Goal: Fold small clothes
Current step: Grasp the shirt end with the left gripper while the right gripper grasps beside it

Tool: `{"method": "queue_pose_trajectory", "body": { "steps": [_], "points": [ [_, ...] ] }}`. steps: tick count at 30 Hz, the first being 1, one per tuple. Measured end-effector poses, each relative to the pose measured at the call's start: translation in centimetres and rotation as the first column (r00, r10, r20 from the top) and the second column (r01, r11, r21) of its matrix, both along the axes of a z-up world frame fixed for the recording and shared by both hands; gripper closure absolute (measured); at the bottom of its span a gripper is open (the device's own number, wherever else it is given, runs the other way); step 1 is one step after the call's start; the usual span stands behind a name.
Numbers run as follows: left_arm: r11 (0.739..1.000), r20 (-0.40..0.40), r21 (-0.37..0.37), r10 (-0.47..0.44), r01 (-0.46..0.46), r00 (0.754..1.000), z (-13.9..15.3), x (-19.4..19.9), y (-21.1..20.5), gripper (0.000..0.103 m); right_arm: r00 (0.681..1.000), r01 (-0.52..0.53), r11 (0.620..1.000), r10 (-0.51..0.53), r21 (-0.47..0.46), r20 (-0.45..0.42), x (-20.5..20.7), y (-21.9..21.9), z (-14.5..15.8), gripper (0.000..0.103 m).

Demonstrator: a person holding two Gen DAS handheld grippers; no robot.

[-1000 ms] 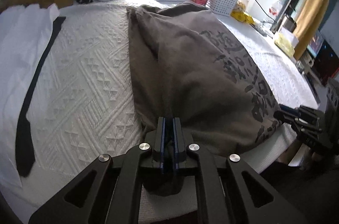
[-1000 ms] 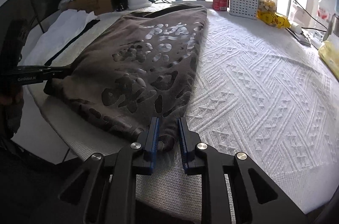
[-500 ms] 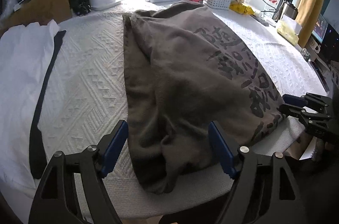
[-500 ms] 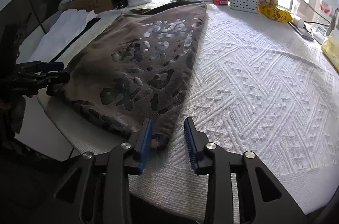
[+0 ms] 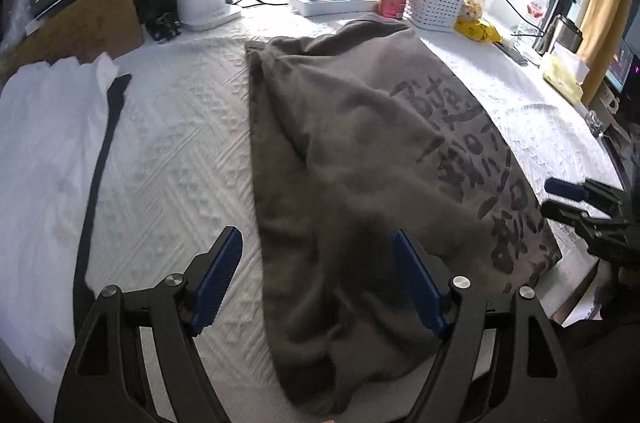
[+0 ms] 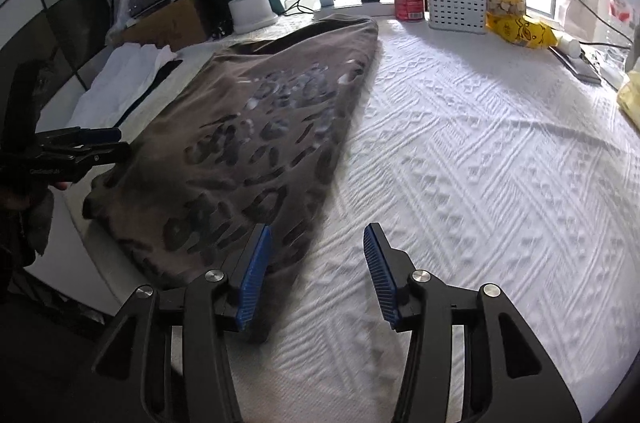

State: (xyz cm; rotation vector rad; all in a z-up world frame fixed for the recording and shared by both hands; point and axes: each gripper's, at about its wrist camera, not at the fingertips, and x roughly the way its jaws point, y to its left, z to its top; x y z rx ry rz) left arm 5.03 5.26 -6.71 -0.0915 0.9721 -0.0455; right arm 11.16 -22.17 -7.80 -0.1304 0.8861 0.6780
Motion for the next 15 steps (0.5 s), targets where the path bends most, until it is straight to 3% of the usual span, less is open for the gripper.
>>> {"method": "queue_pose_trajectory", "body": {
  "steps": [4, 7, 15],
  "points": [
    [1.000, 0.015, 0.011, -0.003, 0.003, 1.000, 0.5, 1.4, 0.2, 0.025, 1.000, 0.000, 1.000, 0.000, -0.013, 0.013, 1.4, 0.3, 0.2, 0.050],
    [1.000, 0.043, -0.003, 0.008, -0.008, 0.999, 1.2, 2.6, 0.7, 0.025, 1.000, 0.015, 1.000, -0.015, -0.019, 0.010, 2.7, 0.6, 0.2, 0.038],
    [0.999, 0.091, -0.037, 0.013, -0.010, 0.996, 1.9, 6.7, 1.2, 0.025, 0.999, 0.026, 0.999, -0.026, -0.039, 0.020, 6.2, 1.4, 0.9, 0.034]
  ]
}}
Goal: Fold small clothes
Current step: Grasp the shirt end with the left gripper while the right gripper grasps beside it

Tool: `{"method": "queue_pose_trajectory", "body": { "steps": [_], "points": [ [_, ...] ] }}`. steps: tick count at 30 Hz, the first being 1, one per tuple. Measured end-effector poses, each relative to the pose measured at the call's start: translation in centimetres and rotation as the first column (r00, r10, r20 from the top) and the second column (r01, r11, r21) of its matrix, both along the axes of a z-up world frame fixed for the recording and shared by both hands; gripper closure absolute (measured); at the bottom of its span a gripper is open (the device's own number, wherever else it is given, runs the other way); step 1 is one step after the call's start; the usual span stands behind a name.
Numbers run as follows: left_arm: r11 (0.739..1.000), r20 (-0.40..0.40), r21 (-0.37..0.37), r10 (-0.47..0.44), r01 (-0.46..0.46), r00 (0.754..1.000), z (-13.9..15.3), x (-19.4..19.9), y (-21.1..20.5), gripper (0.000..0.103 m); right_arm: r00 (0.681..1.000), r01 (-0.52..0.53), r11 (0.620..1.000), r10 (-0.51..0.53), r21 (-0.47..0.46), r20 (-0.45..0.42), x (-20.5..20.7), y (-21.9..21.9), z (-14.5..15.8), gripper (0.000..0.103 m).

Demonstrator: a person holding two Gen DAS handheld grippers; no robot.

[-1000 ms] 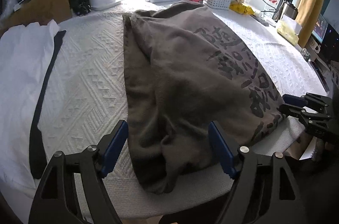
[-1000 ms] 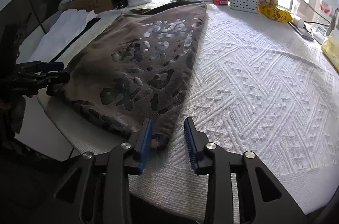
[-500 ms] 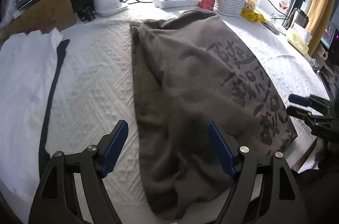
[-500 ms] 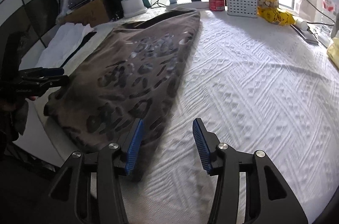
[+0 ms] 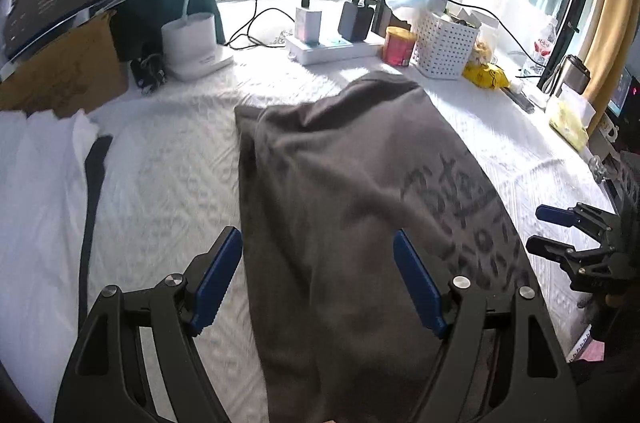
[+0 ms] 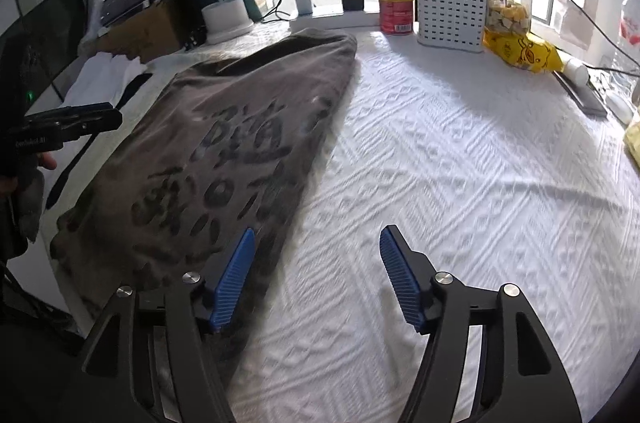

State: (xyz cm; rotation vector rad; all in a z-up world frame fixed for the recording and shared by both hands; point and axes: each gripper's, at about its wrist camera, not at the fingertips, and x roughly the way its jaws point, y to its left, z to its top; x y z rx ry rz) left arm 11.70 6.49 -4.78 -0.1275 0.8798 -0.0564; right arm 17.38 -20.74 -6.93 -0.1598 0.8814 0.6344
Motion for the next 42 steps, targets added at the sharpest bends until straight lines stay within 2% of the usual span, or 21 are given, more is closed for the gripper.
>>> {"method": "queue_pose_trajectory", "body": {
  "steps": [4, 13, 23, 28, 34, 38, 42],
  "points": [
    [1.000, 0.007, -0.006, -0.004, 0.004, 1.000, -0.2, 1.7, 0.4, 0.025, 1.000, 0.022, 1.000, -0.022, -0.012, 0.015, 2.2, 0.2, 0.4, 0.033],
    [0.994, 0.041, -0.093, 0.066, -0.062, 0.997, -0.4, 5.5, 3.2, 0.022, 0.996, 0.078, 0.997, -0.077, -0.015, 0.054, 7.6, 0.4, 1.4, 0.033],
    [0.981, 0.038, -0.152, 0.131, -0.124, 0.991, -1.7, 9.4, 6.0, 0.022, 0.997, 0.071, 0.997, -0.071, -0.026, 0.031, 12.3, 2.3, 0.4, 0.033],
    [0.984, 0.019, -0.145, 0.108, -0.104, 0.994, -3.0, 10.7, 6.0, 0.022, 0.999, 0.048, 0.999, -0.048, -0.003, 0.015, 14.0, 4.0, -0.1, 0.033],
    [0.980, -0.025, -0.186, 0.065, -0.068, 0.998, -4.8, 11.5, 5.6, 0.021, 0.998, 0.037, 0.998, -0.034, 0.060, -0.043, 15.3, 5.6, -1.0, 0.033],
    [0.991, -0.019, -0.128, 0.037, -0.039, 0.999, -4.7, 11.6, 4.7, 0.014, 0.998, 0.034, 0.996, -0.029, 0.079, -0.058, 15.7, 6.2, -1.5, 0.033],
    [0.990, -0.046, -0.137, 0.021, -0.027, 0.999, -4.4, 11.6, 4.5, 0.014, 0.997, 0.027, 0.994, -0.019, 0.107, -0.069, 15.8, 6.6, -1.5, 0.033]
  ]
}}
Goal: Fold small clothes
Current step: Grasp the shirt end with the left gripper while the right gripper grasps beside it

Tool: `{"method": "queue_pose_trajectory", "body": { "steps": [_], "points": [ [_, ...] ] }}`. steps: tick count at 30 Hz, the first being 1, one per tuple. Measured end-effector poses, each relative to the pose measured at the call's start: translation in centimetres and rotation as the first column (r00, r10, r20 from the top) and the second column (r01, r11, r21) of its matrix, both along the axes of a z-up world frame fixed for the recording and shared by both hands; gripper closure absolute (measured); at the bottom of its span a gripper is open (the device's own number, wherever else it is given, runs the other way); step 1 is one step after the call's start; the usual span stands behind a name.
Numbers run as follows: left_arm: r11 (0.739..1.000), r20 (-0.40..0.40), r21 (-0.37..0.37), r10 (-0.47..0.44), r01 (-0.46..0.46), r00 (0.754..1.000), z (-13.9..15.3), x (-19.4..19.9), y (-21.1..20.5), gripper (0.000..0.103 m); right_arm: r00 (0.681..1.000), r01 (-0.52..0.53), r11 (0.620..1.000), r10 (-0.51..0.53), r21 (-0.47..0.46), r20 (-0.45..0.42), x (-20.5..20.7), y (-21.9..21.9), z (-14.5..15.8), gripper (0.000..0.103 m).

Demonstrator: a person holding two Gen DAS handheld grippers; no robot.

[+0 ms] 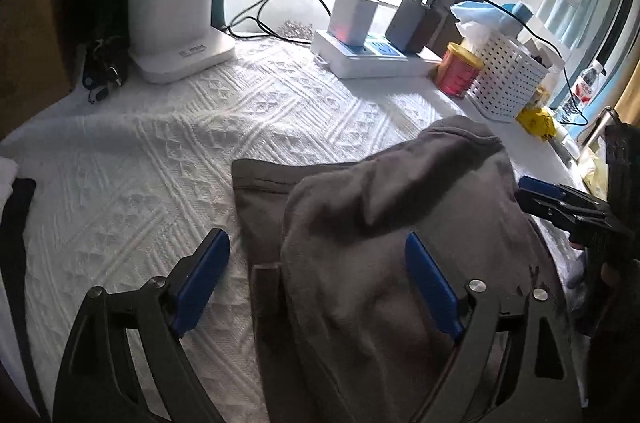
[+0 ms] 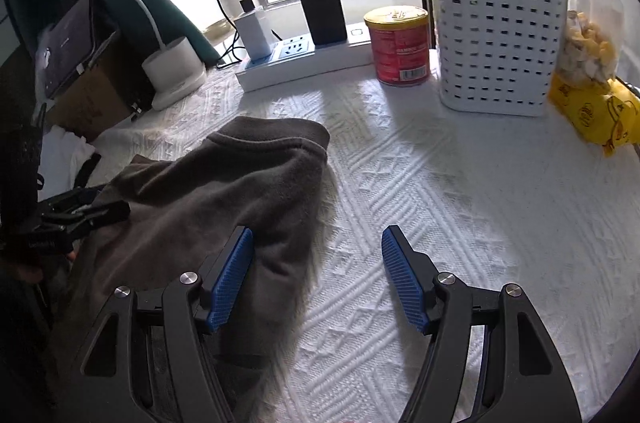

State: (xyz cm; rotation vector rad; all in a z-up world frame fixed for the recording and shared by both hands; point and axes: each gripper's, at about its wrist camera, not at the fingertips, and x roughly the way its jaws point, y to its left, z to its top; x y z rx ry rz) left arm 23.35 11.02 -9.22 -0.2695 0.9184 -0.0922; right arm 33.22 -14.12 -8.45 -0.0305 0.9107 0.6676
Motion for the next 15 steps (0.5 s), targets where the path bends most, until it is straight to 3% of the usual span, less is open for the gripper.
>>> {"method": "queue_pose_trajectory", "body": {
  "steps": [2, 6, 10, 15],
  "points": [
    [1.000, -0.022, -0.018, -0.024, 0.024, 0.999, 0.1, 0.0, -0.3, 0.014, 1.000, -0.010, 1.000, 0.010, 0.028, -0.009, -0.1, 0.0, 0.1, 0.033],
    [0.997, -0.034, 0.032, -0.071, 0.072, 0.997, 0.1, -0.4, -1.7, 0.014, 0.999, -0.043, 0.997, 0.044, 0.058, -0.013, -0.5, 0.5, 0.4, 0.033],
    [0.991, -0.020, 0.112, -0.065, 0.067, 0.998, -0.2, -0.5, -3.2, 0.014, 0.997, -0.073, 0.997, 0.073, 0.032, -0.013, -0.9, 1.7, -0.2, 0.032],
    [0.988, -0.016, 0.107, -0.113, 0.114, 0.993, -0.3, 0.0, -4.1, 0.014, 0.993, -0.118, 0.993, 0.118, 0.017, -0.010, -1.3, 2.7, -0.2, 0.032]
  ]
}}
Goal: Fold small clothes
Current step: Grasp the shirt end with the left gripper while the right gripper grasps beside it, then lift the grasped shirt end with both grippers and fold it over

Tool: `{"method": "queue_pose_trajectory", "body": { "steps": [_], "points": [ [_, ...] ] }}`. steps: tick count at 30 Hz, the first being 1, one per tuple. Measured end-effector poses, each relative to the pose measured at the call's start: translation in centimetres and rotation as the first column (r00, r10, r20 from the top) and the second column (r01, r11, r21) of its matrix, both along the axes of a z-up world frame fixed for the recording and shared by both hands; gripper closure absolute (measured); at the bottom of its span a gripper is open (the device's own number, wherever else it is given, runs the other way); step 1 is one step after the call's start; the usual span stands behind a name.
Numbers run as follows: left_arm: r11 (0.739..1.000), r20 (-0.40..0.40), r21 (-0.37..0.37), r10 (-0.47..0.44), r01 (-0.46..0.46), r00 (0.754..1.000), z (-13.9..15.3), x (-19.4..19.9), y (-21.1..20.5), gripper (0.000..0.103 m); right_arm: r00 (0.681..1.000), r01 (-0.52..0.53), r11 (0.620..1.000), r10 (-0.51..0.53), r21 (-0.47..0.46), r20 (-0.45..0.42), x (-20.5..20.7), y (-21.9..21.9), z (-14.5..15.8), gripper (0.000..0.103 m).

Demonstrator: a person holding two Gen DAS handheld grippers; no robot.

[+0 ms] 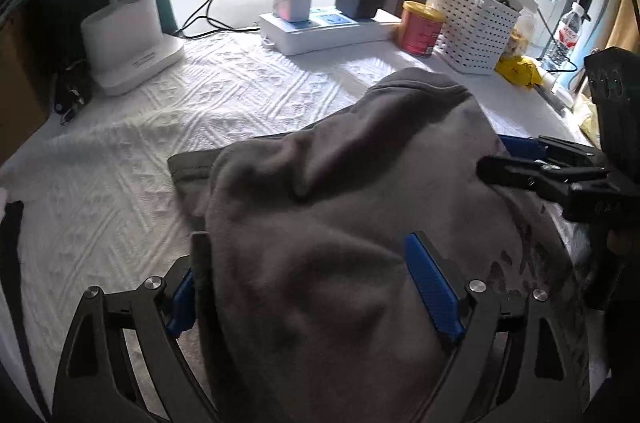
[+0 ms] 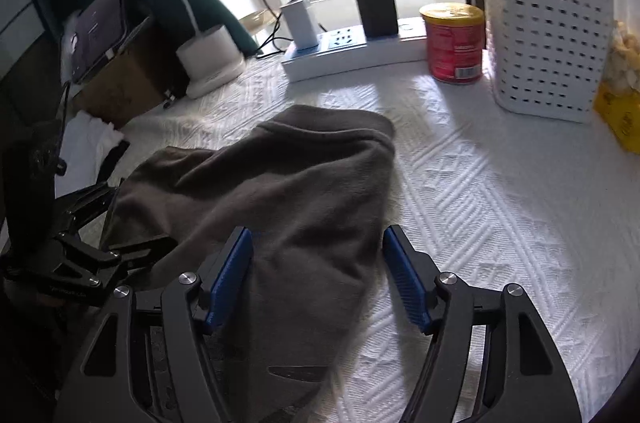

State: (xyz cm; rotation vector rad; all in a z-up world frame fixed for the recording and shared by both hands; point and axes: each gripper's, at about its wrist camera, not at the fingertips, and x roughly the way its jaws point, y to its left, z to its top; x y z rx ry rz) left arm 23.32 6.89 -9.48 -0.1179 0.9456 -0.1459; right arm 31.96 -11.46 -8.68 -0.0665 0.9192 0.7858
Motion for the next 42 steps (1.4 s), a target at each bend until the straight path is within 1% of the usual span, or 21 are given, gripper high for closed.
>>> {"method": "queue_pose_trajectory", "body": {
  "steps": [2, 3, 6, 8, 9, 10, 11, 12, 13, 14, 15, 16, 17, 18, 21, 26, 28, 30, 37, 38, 42],
  "points": [
    [1.000, 0.005, -0.006, -0.014, 0.014, 1.000, 0.0, 0.0, -0.3, 0.017, 1.000, -0.014, 1.000, 0.014, -0.019, 0.012, -0.3, 0.5, 0.0, 0.032],
    [1.000, 0.009, -0.014, -0.024, 0.024, 1.000, 0.1, -0.1, -0.5, 0.023, 1.000, -0.021, 0.999, 0.022, -0.025, 0.017, -0.5, 0.7, -0.1, 0.032],
    [0.999, 0.022, -0.023, -0.036, 0.037, 0.999, 0.2, -0.2, -1.1, 0.030, 0.998, -0.051, 0.998, 0.051, -0.038, 0.022, -0.9, 1.6, -0.1, 0.032],
    [0.999, 0.026, -0.019, -0.036, 0.036, 0.999, 0.2, -0.1, -1.2, 0.032, 0.996, -0.074, 0.995, 0.077, -0.066, 0.041, -1.4, 2.3, -0.2, 0.032],
    [0.999, 0.030, -0.014, -0.037, 0.038, 0.999, 0.2, -0.2, -1.3, 0.040, 0.995, -0.088, 0.994, 0.091, -0.069, 0.045, -1.6, 2.5, -0.2, 0.034],
    [0.999, 0.034, -0.010, -0.038, 0.038, 0.999, 0.2, -0.2, -1.4, 0.043, 0.993, -0.102, 0.992, 0.105, -0.071, 0.046, -1.7, 2.7, -0.2, 0.041],
    [0.999, 0.036, -0.008, -0.039, 0.039, 0.999, 0.2, -0.2, -1.5, 0.048, 0.992, -0.113, 0.991, 0.116, -0.071, 0.046, -1.8, 2.8, -0.2, 0.046],
    [0.999, 0.040, -0.010, -0.044, 0.045, 0.998, 0.2, -0.3, -1.6, 0.054, 0.991, -0.121, 0.990, 0.124, -0.067, 0.043, -1.9, 3.0, -0.2, 0.056],
    [0.999, 0.042, -0.012, -0.045, 0.045, 0.998, 0.2, -0.3, -1.6, 0.054, 0.990, -0.129, 0.989, 0.132, -0.066, 0.042, -2.1, 3.0, -0.2, 0.065],
    [0.999, 0.045, -0.013, -0.043, 0.044, 0.998, 0.2, -0.4, -1.6, 0.056, 0.989, -0.135, 0.988, 0.139, -0.070, 0.046, -2.2, 3.2, -0.2, 0.068],
    [0.999, 0.048, -0.016, -0.044, 0.045, 0.998, 0.2, -0.4, -1.6, 0.062, 0.988, -0.139, 0.988, 0.143, -0.074, 0.051, -2.5, 3.3, -0.2, 0.072],
    [0.999, 0.050, -0.023, -0.039, 0.040, 0.998, 0.2, -0.5, -1.5, 0.065, 0.987, -0.146, 0.986, 0.151, -0.079, 0.059, -2.8, 3.5, -0.1, 0.076],
    [0.999, 0.052, -0.031, -0.030, 0.032, 0.998, 0.2, -0.6, -1.4, 0.071, 0.986, -0.148, 0.985, 0.154, -0.085, 0.068, -3.1, 3.5, -0.1, 0.077],
    [0.999, 0.053, -0.042, -0.024, 0.027, 0.998, 0.2, -0.7, -1.3, 0.074, 0.985, -0.146, 0.985, 0.153, -0.089, 0.076, -3.4, 3.6, 0.0, 0.078],
    [0.999, 0.057, -0.038, -0.024, 0.026, 0.998, 0.3, -1.0, -1.7, 0.079, 0.985, -0.150, 0.985, 0.156, -0.081, 0.078, -4.0, 3.5, 0.1, 0.079],
    [0.999, 0.074, -0.010, -0.043, 0.044, 0.996, 0.6, -1.7, -2.9, 0.081, 0.986, -0.136, 0.987, 0.143, -0.081, 0.089, -4.9, 2.7, 0.6, 0.081],
    [0.999, 0.107, 0.009, -0.047, 0.046, 0.993, 1.0, -2.3, -3.5, 0.081, 0.986, -0.129, 0.989, 0.136, -0.076, 0.095, -5.4, 2.3, 0.9, 0.081],
    [0.999, 0.136, 0.002, -0.044, 0.045, 0.990, 1.6, -3.0, -3.9, 0.081, 0.987, -0.122, 0.990, 0.129, -0.070, 0.099, -5.8, 1.9, 1.2, 0.081],
    [0.999, 0.168, -0.021, -0.038, 0.043, 0.985, 2.6, -4.6, -5.0, 0.081, 0.982, -0.118, 0.992, 0.122, -0.042, 0.144, -8.0, 0.8, 3.3, 0.082],
    [0.999, 0.178, -0.021, -0.040, 0.044, 0.983, 2.9, -4.9, -5.2, 0.083, 0.982, -0.116, 0.993, 0.120, -0.038, 0.149, -8.3, 0.7, 3.5, 0.082],
    [0.998, 0.231, 0.015, -0.056, 0.054, 0.971, 4.4, -6.2, -6.0, 0.084, 0.978, -0.108, 0.994, 0.110, -0.021, 0.179, -9.5, 0.2, 4.9, 0.082]
  ]
}}
